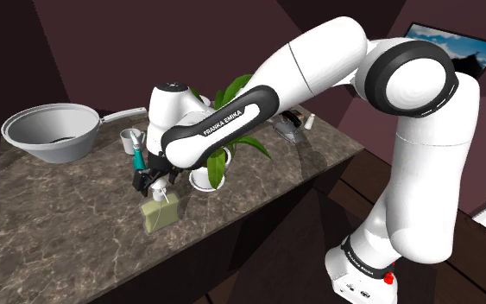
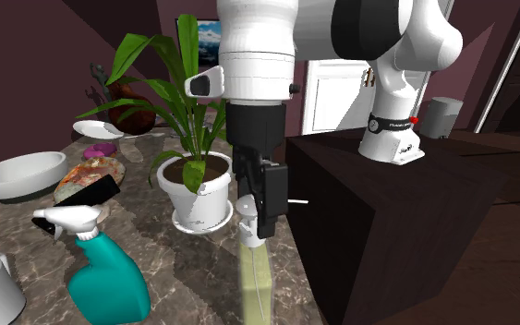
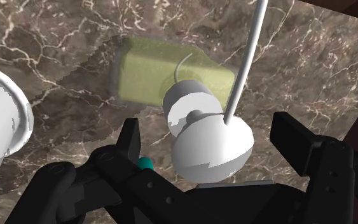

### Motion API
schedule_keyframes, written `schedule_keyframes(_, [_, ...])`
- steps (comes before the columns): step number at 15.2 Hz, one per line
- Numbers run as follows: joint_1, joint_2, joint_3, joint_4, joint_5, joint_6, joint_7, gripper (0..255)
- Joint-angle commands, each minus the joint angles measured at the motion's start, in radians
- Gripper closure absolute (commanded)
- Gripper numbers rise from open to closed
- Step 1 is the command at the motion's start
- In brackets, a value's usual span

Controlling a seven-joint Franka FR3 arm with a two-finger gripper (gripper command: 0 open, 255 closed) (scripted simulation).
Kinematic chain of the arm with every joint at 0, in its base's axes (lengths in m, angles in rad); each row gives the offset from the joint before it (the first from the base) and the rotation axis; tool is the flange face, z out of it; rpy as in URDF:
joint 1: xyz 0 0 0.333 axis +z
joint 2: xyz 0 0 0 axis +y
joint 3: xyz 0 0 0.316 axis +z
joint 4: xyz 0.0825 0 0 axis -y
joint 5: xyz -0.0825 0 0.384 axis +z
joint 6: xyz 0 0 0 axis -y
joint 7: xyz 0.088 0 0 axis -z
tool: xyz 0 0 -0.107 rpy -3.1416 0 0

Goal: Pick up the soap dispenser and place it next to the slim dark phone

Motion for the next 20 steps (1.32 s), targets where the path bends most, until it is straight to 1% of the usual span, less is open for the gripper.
schedule_keyframes(1, [0.000,0.000,0.000,0.000,0.000,0.000,0.000,0])
schedule_keyframes(2, [0.000,0.000,0.000,0.000,0.000,0.000,0.000,255])
schedule_keyframes(11, [0.000,0.000,0.000,0.000,0.000,0.000,0.000,255])
schedule_keyframes(20, [-0.013,-0.075,0.016,0.025,0.026,-0.097,-0.010,255])
